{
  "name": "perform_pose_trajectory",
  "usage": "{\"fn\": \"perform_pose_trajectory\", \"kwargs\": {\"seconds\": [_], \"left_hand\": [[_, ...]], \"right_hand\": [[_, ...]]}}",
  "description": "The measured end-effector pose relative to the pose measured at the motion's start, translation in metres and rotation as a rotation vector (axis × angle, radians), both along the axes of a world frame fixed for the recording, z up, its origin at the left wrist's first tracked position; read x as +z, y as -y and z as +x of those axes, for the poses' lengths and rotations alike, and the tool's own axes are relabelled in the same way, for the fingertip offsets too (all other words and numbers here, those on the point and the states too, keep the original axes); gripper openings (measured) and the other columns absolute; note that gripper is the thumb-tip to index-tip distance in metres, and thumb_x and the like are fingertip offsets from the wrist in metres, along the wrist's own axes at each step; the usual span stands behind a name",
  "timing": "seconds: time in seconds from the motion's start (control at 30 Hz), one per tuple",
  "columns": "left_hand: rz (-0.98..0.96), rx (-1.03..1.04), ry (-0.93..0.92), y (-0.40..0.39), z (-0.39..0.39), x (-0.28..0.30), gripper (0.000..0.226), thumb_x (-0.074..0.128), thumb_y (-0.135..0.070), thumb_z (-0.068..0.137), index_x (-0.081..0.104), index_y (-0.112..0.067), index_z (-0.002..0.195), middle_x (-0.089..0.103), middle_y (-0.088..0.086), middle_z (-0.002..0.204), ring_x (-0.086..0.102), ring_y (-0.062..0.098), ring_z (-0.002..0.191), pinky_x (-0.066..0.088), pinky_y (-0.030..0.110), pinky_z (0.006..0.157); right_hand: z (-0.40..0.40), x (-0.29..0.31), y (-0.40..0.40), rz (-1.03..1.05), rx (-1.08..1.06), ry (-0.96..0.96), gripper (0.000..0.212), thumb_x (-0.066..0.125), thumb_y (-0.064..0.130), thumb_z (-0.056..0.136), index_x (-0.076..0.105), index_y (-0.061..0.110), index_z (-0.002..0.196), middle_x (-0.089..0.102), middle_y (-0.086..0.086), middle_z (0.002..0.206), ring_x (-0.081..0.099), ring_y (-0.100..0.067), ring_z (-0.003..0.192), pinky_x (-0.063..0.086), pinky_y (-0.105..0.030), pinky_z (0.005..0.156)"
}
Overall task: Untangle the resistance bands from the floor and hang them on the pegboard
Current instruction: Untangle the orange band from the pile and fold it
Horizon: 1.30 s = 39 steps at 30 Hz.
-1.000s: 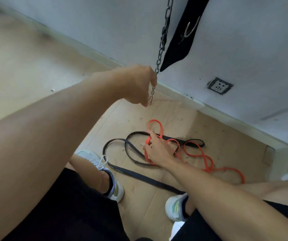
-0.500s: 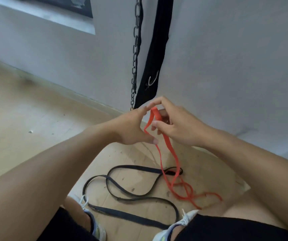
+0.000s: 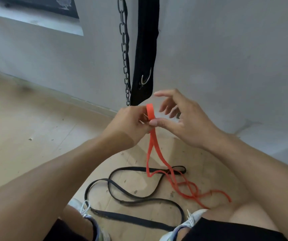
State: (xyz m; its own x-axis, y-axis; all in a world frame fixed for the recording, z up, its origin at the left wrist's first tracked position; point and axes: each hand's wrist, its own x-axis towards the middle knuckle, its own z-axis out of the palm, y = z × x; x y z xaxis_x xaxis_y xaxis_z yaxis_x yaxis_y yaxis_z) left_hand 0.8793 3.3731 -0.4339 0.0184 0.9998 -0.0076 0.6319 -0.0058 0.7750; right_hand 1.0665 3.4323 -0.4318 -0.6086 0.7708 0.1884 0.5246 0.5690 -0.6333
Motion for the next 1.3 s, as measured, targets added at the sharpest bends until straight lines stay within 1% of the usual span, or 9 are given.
{"fn": "perform_pose_trajectory", "kwargs": {"seconds": [0.1, 0.2, 0.3, 0.37, 0.5, 0.63, 0.93, 1.07, 1.3], "left_hand": [[0.003, 0.129, 0.246, -0.005, 0.000, 0.006, 0.006, 0.076, -0.025, 0.091, 0.072, -0.020, 0.088, 0.077, -0.003, 0.078, 0.075, 0.012, 0.071, 0.064, 0.035, 0.075], [0.049, 0.174, 0.467, -0.007, 0.001, 0.018, 0.008, 0.076, -0.019, 0.090, 0.070, -0.014, 0.089, 0.079, 0.003, 0.081, 0.076, 0.018, 0.070, 0.064, 0.032, 0.067], [0.119, 0.207, 0.658, -0.006, -0.001, 0.029, 0.006, 0.070, -0.015, 0.094, 0.068, -0.009, 0.093, 0.079, 0.008, 0.086, 0.077, 0.022, 0.073, 0.063, 0.033, 0.069], [0.197, 0.291, 0.743, -0.007, -0.011, 0.036, 0.007, 0.067, -0.016, 0.096, 0.067, -0.010, 0.092, 0.079, 0.008, 0.086, 0.077, 0.022, 0.073, 0.063, 0.035, 0.074], [0.322, 0.602, 0.976, -0.017, -0.053, 0.048, 0.010, 0.065, -0.017, 0.099, 0.062, -0.007, 0.099, 0.076, 0.006, 0.083, 0.074, 0.017, 0.070, 0.061, 0.028, 0.075], [0.247, 0.723, 0.982, -0.018, -0.081, 0.041, 0.013, 0.063, -0.022, 0.101, 0.062, -0.010, 0.099, 0.074, 0.008, 0.089, 0.076, 0.021, 0.079, 0.062, 0.032, 0.077], [0.191, 0.788, 0.863, -0.013, -0.098, 0.035, 0.016, 0.062, -0.030, 0.101, 0.062, -0.015, 0.105, 0.075, 0.004, 0.099, 0.078, 0.017, 0.090, 0.063, 0.032, 0.074], [0.117, 0.762, 0.840, -0.012, -0.094, 0.032, 0.027, 0.064, -0.029, 0.100, 0.063, -0.010, 0.118, 0.074, 0.005, 0.104, 0.078, 0.018, 0.090, 0.063, 0.033, 0.074], [-0.043, 0.557, 0.687, -0.016, -0.072, 0.017, 0.024, 0.069, -0.026, 0.097, 0.066, -0.009, 0.112, 0.077, 0.004, 0.099, 0.078, 0.022, 0.089, 0.061, 0.028, 0.067]], "right_hand": [[0.005, -0.011, -0.006, -0.261, 0.040, 0.099, 0.096, 0.075, 0.072, 0.069, 0.035, 0.045, 0.153, 0.056, 0.025, 0.125, 0.056, 0.005, 0.116, 0.047, -0.019, 0.096], [0.005, -0.033, -0.006, -0.400, 0.162, 0.261, 0.085, 0.083, 0.063, 0.073, 0.045, 0.043, 0.147, 0.060, 0.021, 0.134, 0.057, 0.004, 0.122, 0.046, -0.020, 0.103], [0.000, -0.051, -0.006, -0.461, 0.153, 0.260, 0.041, 0.083, 0.052, 0.081, 0.072, 0.031, 0.114, 0.073, 0.018, 0.110, 0.066, 0.005, 0.103, 0.053, -0.023, 0.097], [-0.002, -0.057, -0.011, -0.455, 0.120, 0.247, 0.019, 0.081, 0.045, 0.086, 0.076, 0.027, 0.090, 0.075, 0.012, 0.088, 0.069, -0.002, 0.084, 0.056, -0.026, 0.083], [0.006, -0.068, -0.027, -0.421, 0.034, 0.350, 0.024, 0.079, 0.044, 0.089, 0.068, 0.025, 0.077, 0.073, 0.009, 0.072, 0.070, -0.007, 0.069, 0.055, -0.032, 0.075], [0.009, -0.061, -0.034, -0.515, -0.021, 0.244, 0.015, 0.074, 0.029, 0.095, 0.068, 0.016, 0.091, 0.080, 0.003, 0.088, 0.078, -0.009, 0.084, 0.061, -0.040, 0.091], [0.010, -0.038, -0.034, -0.276, -0.075, 0.327, 0.007, 0.079, 0.024, 0.089, 0.073, 0.026, 0.089, 0.070, 0.009, 0.080, 0.069, -0.006, 0.071, 0.060, -0.036, 0.074], [0.009, -0.040, -0.030, -0.375, 0.014, 0.331, 0.011, 0.078, 0.033, 0.091, 0.073, 0.024, 0.088, 0.074, 0.009, 0.076, 0.066, 0.004, 0.067, 0.047, -0.020, 0.066], [-0.002, -0.053, -0.008, -0.499, 0.168, 0.427, 0.029, 0.073, 0.036, 0.094, 0.063, 0.020, 0.073, 0.069, 0.006, 0.069, 0.067, -0.018, 0.070, 0.051, -0.034, 0.072]]}}
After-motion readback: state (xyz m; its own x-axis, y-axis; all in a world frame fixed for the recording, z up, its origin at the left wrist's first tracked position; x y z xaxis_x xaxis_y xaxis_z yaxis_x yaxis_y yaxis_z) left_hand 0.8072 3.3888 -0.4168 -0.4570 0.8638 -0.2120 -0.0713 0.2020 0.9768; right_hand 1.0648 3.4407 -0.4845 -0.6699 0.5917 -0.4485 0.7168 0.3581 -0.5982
